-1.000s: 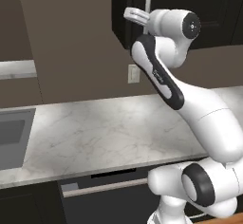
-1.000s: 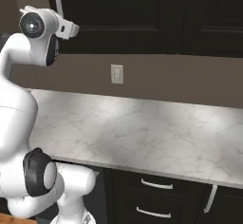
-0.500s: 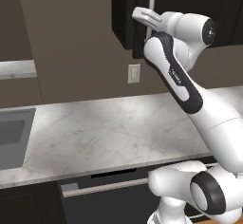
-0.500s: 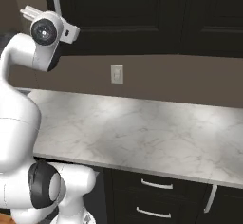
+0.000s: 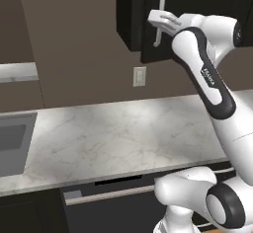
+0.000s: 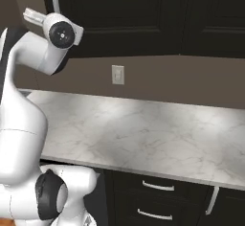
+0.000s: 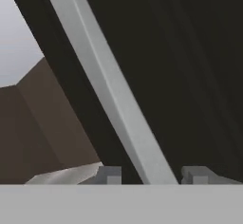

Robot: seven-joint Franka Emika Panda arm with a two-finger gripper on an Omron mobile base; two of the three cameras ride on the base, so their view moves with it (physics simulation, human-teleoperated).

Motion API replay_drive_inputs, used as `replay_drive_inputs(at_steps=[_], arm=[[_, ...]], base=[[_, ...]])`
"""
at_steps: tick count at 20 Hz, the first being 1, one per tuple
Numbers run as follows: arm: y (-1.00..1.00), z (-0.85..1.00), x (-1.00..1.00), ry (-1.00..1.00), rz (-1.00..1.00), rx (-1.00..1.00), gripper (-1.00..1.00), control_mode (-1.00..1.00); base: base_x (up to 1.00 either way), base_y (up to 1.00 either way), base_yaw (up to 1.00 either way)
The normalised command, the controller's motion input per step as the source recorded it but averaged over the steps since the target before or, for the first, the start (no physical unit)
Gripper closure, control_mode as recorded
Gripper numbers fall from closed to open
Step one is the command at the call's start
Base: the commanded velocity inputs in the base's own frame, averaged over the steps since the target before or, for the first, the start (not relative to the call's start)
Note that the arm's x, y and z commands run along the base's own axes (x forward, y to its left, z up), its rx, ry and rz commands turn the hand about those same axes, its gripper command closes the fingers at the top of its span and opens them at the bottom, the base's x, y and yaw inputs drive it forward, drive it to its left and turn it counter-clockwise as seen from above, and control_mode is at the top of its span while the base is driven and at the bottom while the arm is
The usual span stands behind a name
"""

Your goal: Open the cabinet, pick the kettle from the cabinet, and place it in the sink.

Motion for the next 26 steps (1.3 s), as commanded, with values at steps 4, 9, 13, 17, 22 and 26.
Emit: replay_drive_inputs(at_steps=[4,9,13,17,22,26], arm=[[0.23,0.11,-0.48,0.03,0.15,0.0,1.0,-1.0],[0.22,0.11,-0.52,0.03,0.13,0.0,1.0,-1.0],[0.18,0.09,-0.54,0.01,0.07,0.03,1.0,-1.0],[0.19,0.09,-0.55,0.01,0.06,0.03,1.0,-1.0],[0.17,0.09,-0.58,0.0,0.07,0.04,1.0,-1.0],[0.07,0.09,-0.6,0.0,0.13,0.03,1.0,-1.0]], base=[[0.0,0.0,0.0],[0.0,0.0,0.0],[0.0,0.0,0.0],[0.0,0.0,0.0],[0.0,0.0,0.0],[0.0,0.0,0.0]])
